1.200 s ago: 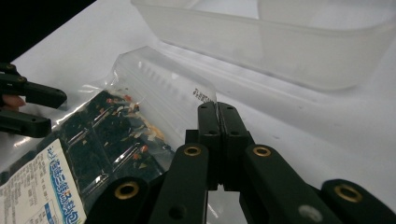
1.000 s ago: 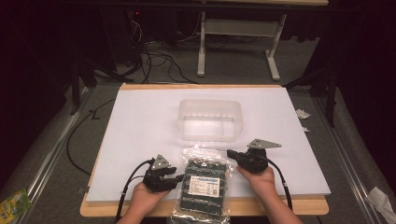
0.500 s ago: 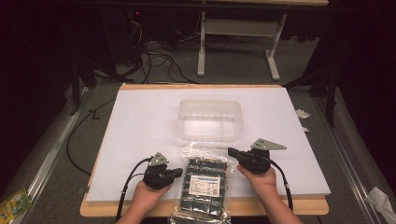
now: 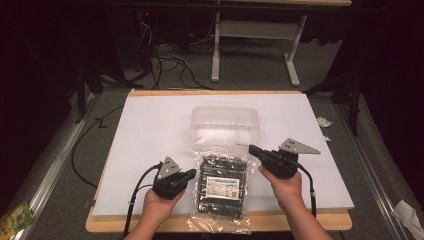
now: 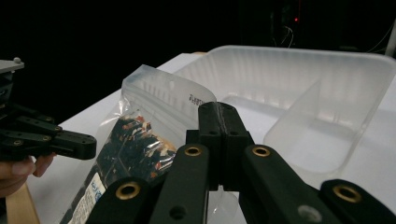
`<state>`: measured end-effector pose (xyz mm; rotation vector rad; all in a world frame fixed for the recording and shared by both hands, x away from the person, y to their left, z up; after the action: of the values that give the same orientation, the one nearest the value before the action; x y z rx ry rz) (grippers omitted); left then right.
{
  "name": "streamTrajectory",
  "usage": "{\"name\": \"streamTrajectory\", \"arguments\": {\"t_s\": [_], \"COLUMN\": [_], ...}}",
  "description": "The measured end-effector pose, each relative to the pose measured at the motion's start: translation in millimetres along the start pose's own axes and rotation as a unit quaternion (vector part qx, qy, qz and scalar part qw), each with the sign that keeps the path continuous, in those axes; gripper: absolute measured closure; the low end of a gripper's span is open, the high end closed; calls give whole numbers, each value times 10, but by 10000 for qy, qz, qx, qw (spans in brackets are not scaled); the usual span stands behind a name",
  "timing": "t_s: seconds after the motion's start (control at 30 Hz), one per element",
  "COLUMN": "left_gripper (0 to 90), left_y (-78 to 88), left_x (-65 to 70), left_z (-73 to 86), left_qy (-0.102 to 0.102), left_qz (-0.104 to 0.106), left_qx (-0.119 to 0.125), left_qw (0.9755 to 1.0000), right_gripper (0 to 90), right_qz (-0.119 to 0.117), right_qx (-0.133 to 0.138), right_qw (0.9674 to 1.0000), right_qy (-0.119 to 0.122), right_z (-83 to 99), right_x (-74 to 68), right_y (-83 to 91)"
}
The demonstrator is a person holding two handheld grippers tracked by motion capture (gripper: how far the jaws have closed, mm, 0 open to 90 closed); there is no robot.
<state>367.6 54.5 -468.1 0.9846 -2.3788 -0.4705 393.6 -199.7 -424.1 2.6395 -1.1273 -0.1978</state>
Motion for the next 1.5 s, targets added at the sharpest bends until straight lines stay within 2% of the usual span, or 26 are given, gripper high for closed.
{"name": "streamTrajectory", "arguments": {"t_s": [0.27, 0.47, 0.5, 0.57, 0.63, 0.7, 0.8, 0.83, 1.0, 1.13, 1.23, 1.37, 1.5], "left_gripper": [900, 900, 900, 900, 900, 900, 900, 900, 900, 900, 900, 900, 900], "left_y": [72, 74, 74, 79, 78, 76, 72, 63, 22, -60, -52, -30, 12], "left_x": [19, 64, 64, 75, 80, 84, 68, 56, 29, -22, -51, -49, -42], "left_z": [-320, -573, -573, -685, -718, -794, -850, -894, -904, -745, -689, -634, -507], "left_qy": [-56, -224, -224, -268, -289, -398, -391, -428, -578, -584, -473, -493, -474], "left_qz": [-74, -180, -180, -203, -203, -265, -276, -310, -391, -522, -494, -474, -419], "left_qx": [485, 731, 731, 825, 855, 927, 1007, 1075, 1100, 1091, 1185, 1232, 1348], "left_qw": [9988, 9969, 9969, 9960, 9957, 9945, 9938, 9928, 9915, 9909, 9906, 9900, 9889], "right_gripper": [900, 900, 900, 900, 900, 900, 900, 900, 900, 900, 900, 900, 900], "right_qz": [136, 320, 320, 393, 461, 477, 512, 524, 581, 558, 562, 552, 522], "right_qx": [291, 540, 540, 654, 721, 781, 836, 893, 954, 879, 864, 816, 780], "right_qw": [9994, 9978, 9978, 9967, 9957, 9951, 9943, 9937, 9926, 9933, 9931, 9931, 9934], "right_qy": [126, 211, 211, 262, 349, 382, 412, 425, 467, 495, 558, 638, 664], "right_z": [-368, -651, -651, -781, -852, -906, -947, -976, -1003, -911, -866, -816, -734], "right_x": [41, 119, 119, 137, 156, 169, 183, 195, 214, 185, 142, 95, 33], "right_y": [27, 53, 53, 65, 73, 77, 75, 73, 56, 4, -13, 7, 32]}}
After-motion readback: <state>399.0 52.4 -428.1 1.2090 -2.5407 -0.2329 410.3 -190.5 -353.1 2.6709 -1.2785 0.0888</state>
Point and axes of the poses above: each handheld gripper's, and its own axes: y roughly backward along the jaws, z roughly out of its underside, x roughly to its right, the point moved 7 cm from there along -y, roughly forward along the jaws, and after that the axes turned 13 degrees about y, right-handed, at the moved point
